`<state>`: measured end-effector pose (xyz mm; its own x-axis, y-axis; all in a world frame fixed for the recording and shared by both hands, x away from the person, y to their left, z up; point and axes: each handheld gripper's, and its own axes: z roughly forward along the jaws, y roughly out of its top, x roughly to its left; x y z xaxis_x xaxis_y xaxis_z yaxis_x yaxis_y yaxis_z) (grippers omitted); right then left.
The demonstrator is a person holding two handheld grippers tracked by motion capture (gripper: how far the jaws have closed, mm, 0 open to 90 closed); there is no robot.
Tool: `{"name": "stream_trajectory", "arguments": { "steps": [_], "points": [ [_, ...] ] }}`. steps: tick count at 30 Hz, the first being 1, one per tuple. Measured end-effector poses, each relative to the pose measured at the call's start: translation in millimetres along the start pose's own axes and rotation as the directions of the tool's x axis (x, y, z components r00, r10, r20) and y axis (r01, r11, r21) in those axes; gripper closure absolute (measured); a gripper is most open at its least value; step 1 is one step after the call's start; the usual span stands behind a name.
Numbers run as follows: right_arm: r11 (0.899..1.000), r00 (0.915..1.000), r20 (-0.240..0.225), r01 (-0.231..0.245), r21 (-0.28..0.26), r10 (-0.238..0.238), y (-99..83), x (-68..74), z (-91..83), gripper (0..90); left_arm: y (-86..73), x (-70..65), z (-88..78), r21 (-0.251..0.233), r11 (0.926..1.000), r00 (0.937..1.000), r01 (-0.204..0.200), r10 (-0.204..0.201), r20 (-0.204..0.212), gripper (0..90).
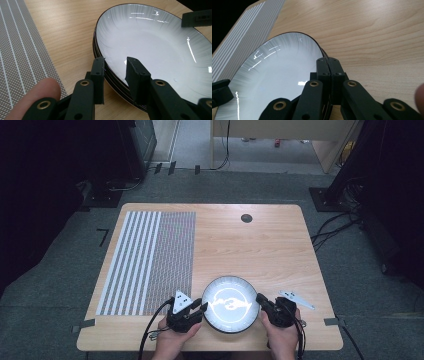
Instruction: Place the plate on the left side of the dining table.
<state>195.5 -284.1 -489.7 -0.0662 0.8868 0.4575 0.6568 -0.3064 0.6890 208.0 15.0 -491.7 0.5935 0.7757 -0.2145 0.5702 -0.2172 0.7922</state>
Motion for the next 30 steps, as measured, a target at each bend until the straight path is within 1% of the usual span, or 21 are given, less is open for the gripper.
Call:
{"name": "stream_trajectory", "arguments": {
  "steps": [2,4,6,8,11,13,15,16,17,18,19,20,22,23,24,27,28,30],
  "points": [
    [1.0,1.0,0.001,-0.001,0.001,0.001,0.3,0.2,0.1,89.2,-0.8,-1.6,0.6,-0.009,0.9998,0.9998,-0.016,0.016,-0.012,68.2],
    [1.0,1.0,0.003,-0.002,0.001,0.002,0.2,0.4,0.1,89.3,-1.1,-1.5,0.8,-0.018,0.9998,0.9999,-0.012,0.012,-0.012,67.3],
    [1.0,1.0,-0.002,-0.005,-0.002,0.005,0.5,-0.5,-0.4,89.4,0.7,1.0,-0.6,-0.032,0.9995,0.9998,0.008,-0.009,-0.017,66.5],
    [1.0,1.0,-0.001,-0.002,-0.006,0.002,0.6,-0.5,-0.7,89.4,1.7,2.5,-2.1,-0.04,0.9991,0.9997,0.016,-0.017,-0.02,65.8],
    [1.0,0.9999,0.008,0.007,-0.018,-0.007,2.0,0.3,-3.1,89.4,3.4,6.1,-5.1,-0.042,0.9987,0.9994,0.026,-0.027,-0.021,62.7],
    [1.0,0.9999,0.008,0.015,-0.027,-0.015,3.5,-0.5,-5.4,89.4,4.0,6.8,-7.2,-0.045,0.9986,0.9995,0.029,-0.029,-0.015,59.8],
    [0.999,0.9998,0.009,0.019,-0.03,-0.018,3.7,-0.6,-5.8,89.4,4.3,5.9,-8.0,-0.048,0.9985,0.9996,0.026,-0.026,-0.013,58.7],
    [0.999,0.9997,0.013,0.022,-0.031,-0.022,4.1,-0.6,-6.8,89.4,4.7,3.9,-8.4,-0.051,0.9985,0.9998,0.018,-0.018,-0.01,58.7],
    [0.999,0.9996,0.015,0.027,-0.035,-0.026,4.7,-0.8,-8.3,89.4,5.3,1.9,-8.3,-0.047,0.9989,1.0,0.008,-0.008,-0.006,58.1],
    [0.998,0.9989,0.025,0.042,-0.043,-0.041,5.7,-0.2,-10.3,89.5,6.4,-2.8,-6.4,-0.035,0.9994,0.9999,-0.007,0.008,0.013,56.2],
    [0.998,0.9989,0.025,0.042,-0.043,-0.041,5.7,-0.2,-10.3,89.5,6.4,-2.8,-6.4,-0.035,0.9994,0.9999,-0.007,0.008,0.013,55.4],
    [0.997,0.9979,0.035,0.057,-0.055,-0.055,6.3,0.8,-12.7,89.5,6.6,-5.7,-5.0,-0.028,0.9995,0.9997,-0.014,0.014,0.022,54.7],
    [0.996,0.9973,0.041,0.063,-0.061,-0.06,7.1,0.8,-15.0,89.5,6.3,-13.1,-0.5,-0.011,0.9995,0.9989,-0.03,0.031,0.036,54.3],
    [0.996,0.9968,0.047,0.067,-0.066,-0.064,7.3,0.6,-16.5,89.5,6.3,-13.1,-0.5,-0.011,0.9995,0.9989,-0.03,0.031,0.036,54.2],
    [0.995,0.9963,0.053,0.072,-0.072,-0.068,7.6,0.4,-17.9,89.5,5.9,-15.5,2.8,0.005,0.9995,0.9987,-0.03,0.029,0.042,54.0],
    [0.994,0.9959,0.061,0.072,-0.08,-0.067,8.2,-0.2,-20.7,89.5,5.6,-16.4,4.5,0.011,0.9996,0.9984,-0.027,0.027,0.049,53.7],
    [0.993,0.9952,0.067,0.076,-0.086,-0.071,8.2,-0.6,-22.1,89.4,5.7,-17.6,5.9,0.02,0.9995,0.9981,-0.027,0.025,0.056,53.6],
    [0.994,0.9959,0.056,0.075,-0.074,-0.071,8.6,-1.5,-22.0,89.2,5.2,-19.3,8.1,0.036,0.9988,0.9973,-0.032,0.029,0.068,53.6]
  ]
}}
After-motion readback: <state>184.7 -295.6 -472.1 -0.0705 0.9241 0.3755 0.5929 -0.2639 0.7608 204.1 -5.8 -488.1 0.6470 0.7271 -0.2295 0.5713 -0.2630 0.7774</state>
